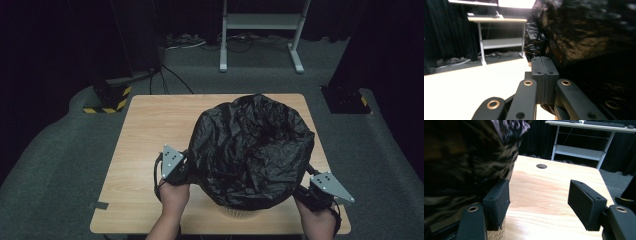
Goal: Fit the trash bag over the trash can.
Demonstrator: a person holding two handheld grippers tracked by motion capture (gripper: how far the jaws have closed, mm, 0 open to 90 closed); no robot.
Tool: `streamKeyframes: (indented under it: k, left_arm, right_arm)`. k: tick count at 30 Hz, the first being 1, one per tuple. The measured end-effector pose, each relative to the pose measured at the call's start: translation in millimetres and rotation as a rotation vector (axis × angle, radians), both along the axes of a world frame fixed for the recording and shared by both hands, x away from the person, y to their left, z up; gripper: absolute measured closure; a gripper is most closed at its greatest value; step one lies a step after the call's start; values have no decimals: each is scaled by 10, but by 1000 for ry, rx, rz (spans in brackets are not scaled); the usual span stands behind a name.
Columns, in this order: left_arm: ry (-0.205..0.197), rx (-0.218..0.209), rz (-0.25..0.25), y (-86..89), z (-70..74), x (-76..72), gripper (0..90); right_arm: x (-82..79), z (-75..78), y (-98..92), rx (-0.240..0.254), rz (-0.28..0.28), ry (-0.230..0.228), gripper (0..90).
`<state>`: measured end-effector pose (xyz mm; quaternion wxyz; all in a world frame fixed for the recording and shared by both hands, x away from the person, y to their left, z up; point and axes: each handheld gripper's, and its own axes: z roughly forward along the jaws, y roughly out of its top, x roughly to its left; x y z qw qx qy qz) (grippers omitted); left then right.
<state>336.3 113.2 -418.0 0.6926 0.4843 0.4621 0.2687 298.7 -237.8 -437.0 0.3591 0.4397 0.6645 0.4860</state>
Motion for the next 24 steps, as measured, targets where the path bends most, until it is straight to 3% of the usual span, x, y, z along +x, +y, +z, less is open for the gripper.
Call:
streamKeyframes:
  k: [5,6,9,12,16,20,23,24]
  left_arm:
    - [10,40,-16,-56,-196,-32,890]
    - [27,64,-23,-78,-274,-40,890]
    - [43,70,-24,-108,-352,-45,890]
    - [78,115,-37,-124,-550,-94,888]
    - [95,156,-36,-110,-669,-129,877]
    - [120,186,-6,49,-751,-160,833]
    - [114,159,43,267,-716,-229,760]
    - [114,159,43,267,-716,-229,745]
  right_arm:
    - [5,-12,13,9,-6,3,339]
    - [5,-10,11,9,-7,0,340]
    - [3,-6,5,11,-10,-1,340]
    - [8,-4,-10,9,-8,-3,336]
    - [-12,4,-46,8,-16,-9,335]
    - [-131,53,-157,16,-35,-29,332]
    - [-274,102,-249,30,-47,-44,324]
    - [-274,102,-249,30,-47,-44,324]
